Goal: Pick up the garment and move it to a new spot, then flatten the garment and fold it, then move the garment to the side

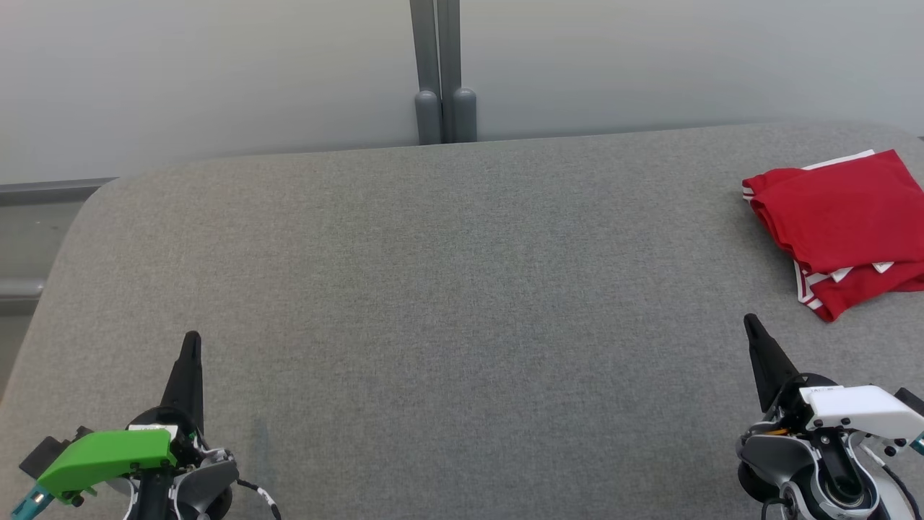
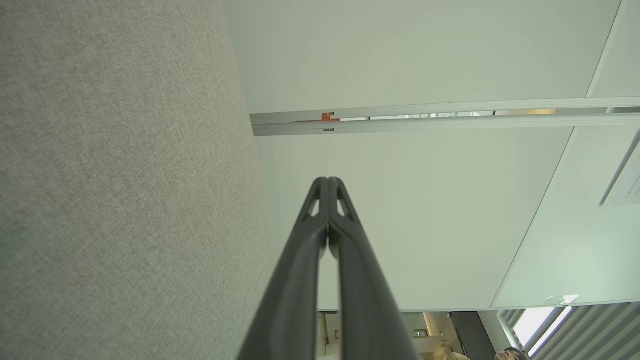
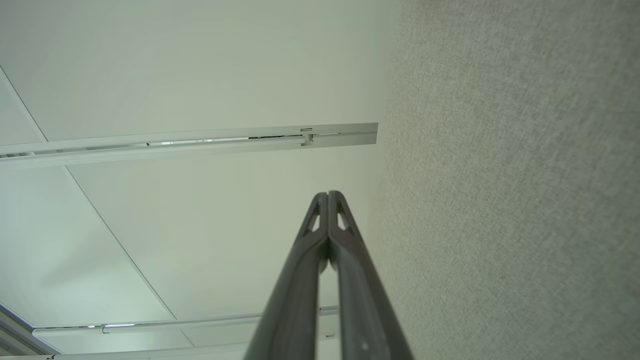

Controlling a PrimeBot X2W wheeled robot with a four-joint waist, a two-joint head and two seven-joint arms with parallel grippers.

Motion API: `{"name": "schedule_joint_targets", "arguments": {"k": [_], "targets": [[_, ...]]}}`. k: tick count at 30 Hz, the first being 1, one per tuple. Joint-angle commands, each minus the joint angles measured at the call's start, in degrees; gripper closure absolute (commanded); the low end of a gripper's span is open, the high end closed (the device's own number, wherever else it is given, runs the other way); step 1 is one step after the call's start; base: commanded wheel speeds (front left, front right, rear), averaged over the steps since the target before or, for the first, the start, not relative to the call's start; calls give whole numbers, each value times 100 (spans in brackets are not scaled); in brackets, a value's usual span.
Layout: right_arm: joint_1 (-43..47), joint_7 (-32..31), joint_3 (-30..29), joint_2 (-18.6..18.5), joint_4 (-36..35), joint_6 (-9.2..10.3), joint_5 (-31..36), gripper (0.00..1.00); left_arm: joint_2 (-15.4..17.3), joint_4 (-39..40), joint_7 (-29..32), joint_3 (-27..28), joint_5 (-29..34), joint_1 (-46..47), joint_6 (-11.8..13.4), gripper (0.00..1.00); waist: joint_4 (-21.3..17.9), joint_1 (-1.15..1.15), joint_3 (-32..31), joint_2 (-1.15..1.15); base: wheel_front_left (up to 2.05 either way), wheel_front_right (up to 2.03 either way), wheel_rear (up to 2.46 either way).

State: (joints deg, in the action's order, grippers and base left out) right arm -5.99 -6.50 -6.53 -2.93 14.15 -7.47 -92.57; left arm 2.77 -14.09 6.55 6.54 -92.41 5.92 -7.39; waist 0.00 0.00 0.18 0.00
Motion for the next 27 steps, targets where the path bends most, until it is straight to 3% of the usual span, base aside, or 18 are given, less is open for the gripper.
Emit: {"name": "schedule_joint_targets", "arguments": {"k": [1, 27], "targets": [[-41, -26, -13, 0, -28, -4, 30, 100, 19, 11, 16, 14, -2, 64, -31, 100, 0, 0, 0, 0, 0, 0, 0], [-42, -26, -15, 1, -28, -4, 30, 100, 19, 11, 15, 13, -2, 64, -31, 100, 0, 0, 0, 0, 0, 0, 0]]}}
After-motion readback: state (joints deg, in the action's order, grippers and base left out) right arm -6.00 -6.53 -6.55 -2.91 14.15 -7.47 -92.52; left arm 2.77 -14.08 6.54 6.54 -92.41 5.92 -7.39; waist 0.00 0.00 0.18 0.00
